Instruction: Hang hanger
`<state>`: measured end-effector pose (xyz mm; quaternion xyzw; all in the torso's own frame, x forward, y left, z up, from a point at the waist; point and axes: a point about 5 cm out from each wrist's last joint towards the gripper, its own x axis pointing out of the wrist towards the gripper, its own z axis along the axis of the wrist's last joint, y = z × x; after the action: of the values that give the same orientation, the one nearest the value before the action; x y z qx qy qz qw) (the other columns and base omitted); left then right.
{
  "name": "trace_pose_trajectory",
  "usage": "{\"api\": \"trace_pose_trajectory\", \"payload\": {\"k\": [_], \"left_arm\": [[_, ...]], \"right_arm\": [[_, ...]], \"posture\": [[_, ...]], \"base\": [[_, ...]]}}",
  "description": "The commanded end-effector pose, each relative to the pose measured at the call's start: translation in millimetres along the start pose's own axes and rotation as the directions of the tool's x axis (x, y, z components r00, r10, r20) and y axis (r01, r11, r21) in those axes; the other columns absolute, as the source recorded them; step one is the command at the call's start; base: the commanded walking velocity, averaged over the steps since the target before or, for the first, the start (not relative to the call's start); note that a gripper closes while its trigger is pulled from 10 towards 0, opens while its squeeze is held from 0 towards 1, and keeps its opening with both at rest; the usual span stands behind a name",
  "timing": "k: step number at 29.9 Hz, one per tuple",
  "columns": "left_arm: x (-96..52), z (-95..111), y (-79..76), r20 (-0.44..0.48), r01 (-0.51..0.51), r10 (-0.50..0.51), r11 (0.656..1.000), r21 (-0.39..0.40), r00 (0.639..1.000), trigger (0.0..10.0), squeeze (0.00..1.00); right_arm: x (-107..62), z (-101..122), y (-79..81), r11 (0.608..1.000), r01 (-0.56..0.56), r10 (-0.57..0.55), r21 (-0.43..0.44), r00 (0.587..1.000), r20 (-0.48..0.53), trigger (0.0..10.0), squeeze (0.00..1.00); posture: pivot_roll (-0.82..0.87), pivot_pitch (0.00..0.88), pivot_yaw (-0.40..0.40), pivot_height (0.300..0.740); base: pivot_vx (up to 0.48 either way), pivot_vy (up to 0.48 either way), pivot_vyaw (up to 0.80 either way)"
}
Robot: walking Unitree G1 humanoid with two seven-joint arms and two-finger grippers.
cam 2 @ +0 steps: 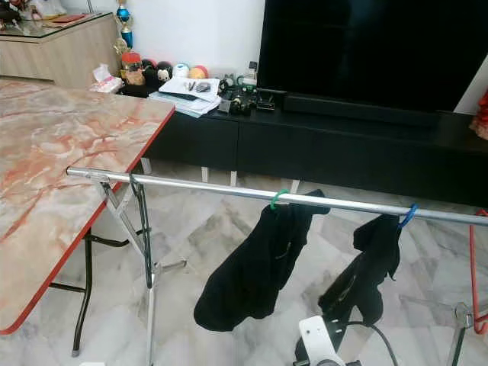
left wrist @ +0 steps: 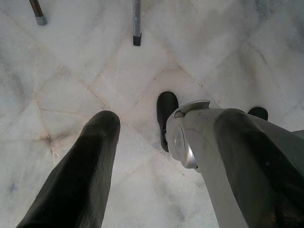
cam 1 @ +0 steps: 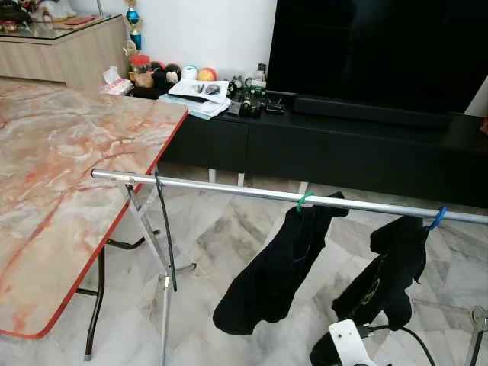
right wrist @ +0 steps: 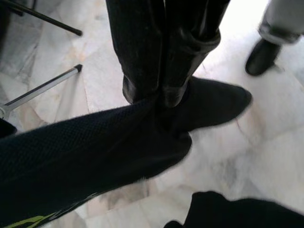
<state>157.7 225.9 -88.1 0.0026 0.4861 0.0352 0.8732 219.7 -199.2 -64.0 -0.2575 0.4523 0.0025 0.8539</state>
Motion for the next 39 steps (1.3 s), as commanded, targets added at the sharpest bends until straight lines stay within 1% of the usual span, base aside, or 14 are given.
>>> {"api": "trace_pose_trajectory", "payload": {"k": [1, 5, 15, 17, 19, 23, 28, 29, 30, 31, 32, 33, 34, 39], "left_arm": [[-0.5, -2.9, 1.2, -0.017, 0.004, -0.004, 1.0, 0.014, 1.0, 10.0, 0.0], [-0.5, -2.9, 0.9, -0.018, 0.01, -0.009, 1.0, 0.013, 1.0, 10.0, 0.0], [-0.5, -3.0, 0.6, -0.02, 0.016, -0.016, 1.0, 0.013, 1.0, 10.0, 0.0], [-0.5, -3.0, 0.4, -0.02, 0.018, -0.018, 1.0, 0.011, 1.0, 10.0, 0.0], [-0.4, -2.9, 0.3, -0.02, 0.018, -0.018, 1.0, 0.01, 1.0, 10.0, 0.0], [-0.4, -3.1, 0.0, -0.022, 0.022, -0.022, 1.0, 0.01, 1.0, 10.0, 0.0], [-0.4, -3.2, -0.2, -0.023, 0.024, -0.024, 1.0, 0.01, 0.999, 10.0, 0.0], [-0.4, -3.1, -0.2, -0.023, 0.025, -0.025, 1.0, 0.01, 0.999, 10.0, 0.0], [-0.4, -3.1, -0.2, -0.023, 0.025, -0.025, 1.0, 0.01, 0.999, 10.0, 0.0], [-0.4, -3.1, -0.2, -0.023, 0.025, -0.025, 1.0, 0.009, 0.999, 10.0, 0.0], [-0.4, -3.1, -0.2, -0.023, 0.025, -0.025, 1.0, 0.009, 0.999, 10.0, 0.0], [-0.4, -3.1, -0.2, -0.023, 0.026, -0.025, 1.0, 0.01, 0.999, 10.0, 0.0], [-0.4, -3.1, -0.2, -0.023, 0.026, -0.026, 1.0, 0.01, 0.999, 10.0, 0.0], [-0.4, -3.0, -0.2, -0.023, 0.027, -0.027, 1.0, 0.011, 0.999, 10.0, 0.0]], "right_arm": [[-1.5, -16.0, 4.8, 0.999, -0.033, 0.03, -0.036, 0.998, -0.061, 0.0, 0.0], [-2.1, -19.7, 6.9, 0.989, -0.064, 0.054, -0.133, 0.996, -0.078, 0.0, 0.0], [-2.7, -21.9, 10.3, 0.983, -0.109, 0.097, -0.151, 0.992, -0.086, 0.0, 0.0], [-3.4, -24.1, 13.8, 0.962, -0.142, 0.123, -0.231, 0.988, -0.097, 0.0, 0.0], [-3.5, -24.5, 13.6, 0.962, -0.138, 0.118, -0.234, 0.988, -0.098, 0.0, 0.0], [-4.0, -26.0, 15.9, 0.924, -0.16, 0.132, -0.347, 0.986, -0.104, 0.0, 0.0], [-4.0, -25.4, 15.6, 0.941, -0.127, 0.105, -0.314, 0.991, -0.086, 0.0, 0.0], [-3.6, -22.6, 14.9, 0.961, -0.103, 0.089, -0.258, 0.994, -0.063, 2.1, 0.0], [-3.6, -22.6, 14.9, 0.961, -0.103, 0.089, -0.258, 0.994, -0.063, 2.1, 0.0], [-3.3, -19.7, 14.2, 0.973, -0.088, 0.08, -0.216, 0.996, -0.045, 7.9, 0.0], [-3.1, -17.8, 13.7, 0.977, -0.082, 0.077, -0.196, 0.996, -0.034, 10.0, 0.0], [-2.8, -15.2, 13.0, 0.984, -0.077, 0.075, -0.16, 0.997, -0.019, 10.0, 0.0], [-2.0, -11.5, 9.3, 0.996, -0.063, 0.063, -0.059, 0.998, 0.001, 10.0, 1.0], [-0.7, -7.1, 0.2, 0.999, -0.03, 0.029, 0.021, 0.999, 0.029, 10.0, 1.0]], "posture": [[0.19, 0.0, -0.056, 0.74], [0.19, 0.0, -0.056, 0.74], [0.19, 0.0, -0.056, 0.74], [0.19, 0.0, -0.057, 0.74], [0.19, 0.0, -0.057, 0.74], [0.19, 0.0, -0.057, 0.74], [0.19, 0.0, -0.057, 0.74], [0.19, 0.0, -0.057, 0.74], [0.19, 0.0, -0.057, 0.74], [0.19, 0.0, -0.057, 0.74], [0.19, 0.0, -0.057, 0.74], [0.19, 0.0, -0.057, 0.74], [0.18, 0.0, -0.058, 0.74], [0.18, 0.0, -0.059, 0.74]], "base": [[0.0, 0.0, 0.0], [0.0, 0.0, 0.0], [0.0, 0.0, 0.0], [0.0, 0.0, 0.0], [0.0, 0.0, 0.0], [0.0, 0.0, 0.0], [0.0, 0.0, 0.0], [0.0, 0.0, 0.0], [0.0, 0.0, 0.0], [0.0, 0.0, 0.0], [0.0, 0.0, 0.0], [0.0, 0.0, 0.0], [0.0, 0.0, 0.0], [0.0, 0.0, 0.0]]}}
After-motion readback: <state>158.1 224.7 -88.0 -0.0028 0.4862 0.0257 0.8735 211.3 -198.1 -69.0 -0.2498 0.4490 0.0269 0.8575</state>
